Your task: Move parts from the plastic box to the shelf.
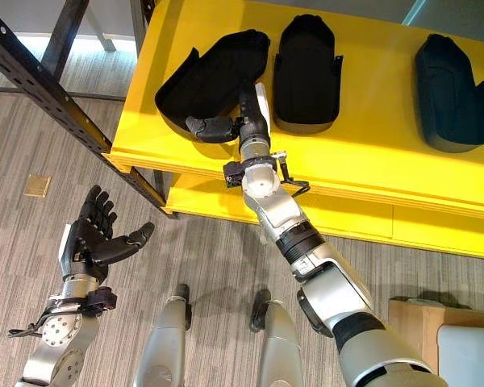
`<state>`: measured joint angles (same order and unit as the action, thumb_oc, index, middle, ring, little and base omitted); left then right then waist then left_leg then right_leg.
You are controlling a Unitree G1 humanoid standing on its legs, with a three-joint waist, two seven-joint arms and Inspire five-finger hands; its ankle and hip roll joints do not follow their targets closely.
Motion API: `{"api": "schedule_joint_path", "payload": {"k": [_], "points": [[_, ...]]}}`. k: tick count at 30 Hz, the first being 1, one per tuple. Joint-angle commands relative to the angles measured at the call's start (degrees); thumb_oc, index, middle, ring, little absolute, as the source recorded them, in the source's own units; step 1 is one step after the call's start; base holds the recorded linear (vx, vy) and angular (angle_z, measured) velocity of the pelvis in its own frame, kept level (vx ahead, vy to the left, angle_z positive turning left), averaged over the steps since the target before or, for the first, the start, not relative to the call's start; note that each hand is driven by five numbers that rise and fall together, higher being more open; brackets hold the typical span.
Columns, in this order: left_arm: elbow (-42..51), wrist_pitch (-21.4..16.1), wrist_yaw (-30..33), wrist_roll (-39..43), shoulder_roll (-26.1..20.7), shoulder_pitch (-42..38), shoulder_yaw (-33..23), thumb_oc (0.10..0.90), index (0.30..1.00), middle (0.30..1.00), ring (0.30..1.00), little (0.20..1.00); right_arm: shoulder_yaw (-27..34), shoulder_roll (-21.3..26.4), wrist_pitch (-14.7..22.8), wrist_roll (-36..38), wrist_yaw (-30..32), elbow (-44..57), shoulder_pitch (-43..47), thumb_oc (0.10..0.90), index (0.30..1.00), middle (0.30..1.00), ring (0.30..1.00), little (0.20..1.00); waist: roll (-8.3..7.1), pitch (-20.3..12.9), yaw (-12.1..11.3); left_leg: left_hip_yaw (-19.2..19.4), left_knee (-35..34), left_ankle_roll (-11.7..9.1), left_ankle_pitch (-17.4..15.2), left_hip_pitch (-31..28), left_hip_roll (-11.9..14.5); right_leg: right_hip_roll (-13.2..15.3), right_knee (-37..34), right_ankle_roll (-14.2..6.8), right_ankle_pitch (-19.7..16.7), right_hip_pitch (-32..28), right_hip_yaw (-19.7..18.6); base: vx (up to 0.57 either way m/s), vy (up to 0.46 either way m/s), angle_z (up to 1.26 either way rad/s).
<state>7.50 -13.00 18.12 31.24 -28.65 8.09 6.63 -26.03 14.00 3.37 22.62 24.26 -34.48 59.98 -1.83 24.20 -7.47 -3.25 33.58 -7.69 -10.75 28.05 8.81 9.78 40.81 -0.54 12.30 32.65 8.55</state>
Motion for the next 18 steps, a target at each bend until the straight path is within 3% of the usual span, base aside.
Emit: {"api": "schedule_joint_path", "payload": {"k": [1, 18], "points": [[10.34, -7.14, 0.13, 0.14, -4.95, 1.06, -3.26, 0.9, 1.0, 1.0, 1.0, 1.0, 0.28, -0.33, 5.05, -2.46, 0.5, 1.1, 13.02, 0.9, 1.0, 1.0, 1.0, 1.0, -0.82, -1.77, -0.01, 0.01, -0.55, 5.7, 3.43, 4.05, -1.51, 2.95, -8.78, -4.84, -6.17, -6.03, -2.92, 0.0, 0.0, 0.0], [10.53, -7.58, 0.05, 0.35, -5.36, 1.12, -3.43, 0.9, 1.0, 1.0, 1.0, 1.0, -1.0, 0.05, 4.59, -4.94, 1.04, -3.1, 17.65, 0.9, 1.0, 1.0, 1.0, 1.0, -1.08, -2.11, 0.07, -0.34, -0.43, 5.48, 3.63, 4.62, -1.5, 2.78, -8.65, -4.85, -6.22, -5.51, -2.91, 0.0, 0.0, 0.0]]}}
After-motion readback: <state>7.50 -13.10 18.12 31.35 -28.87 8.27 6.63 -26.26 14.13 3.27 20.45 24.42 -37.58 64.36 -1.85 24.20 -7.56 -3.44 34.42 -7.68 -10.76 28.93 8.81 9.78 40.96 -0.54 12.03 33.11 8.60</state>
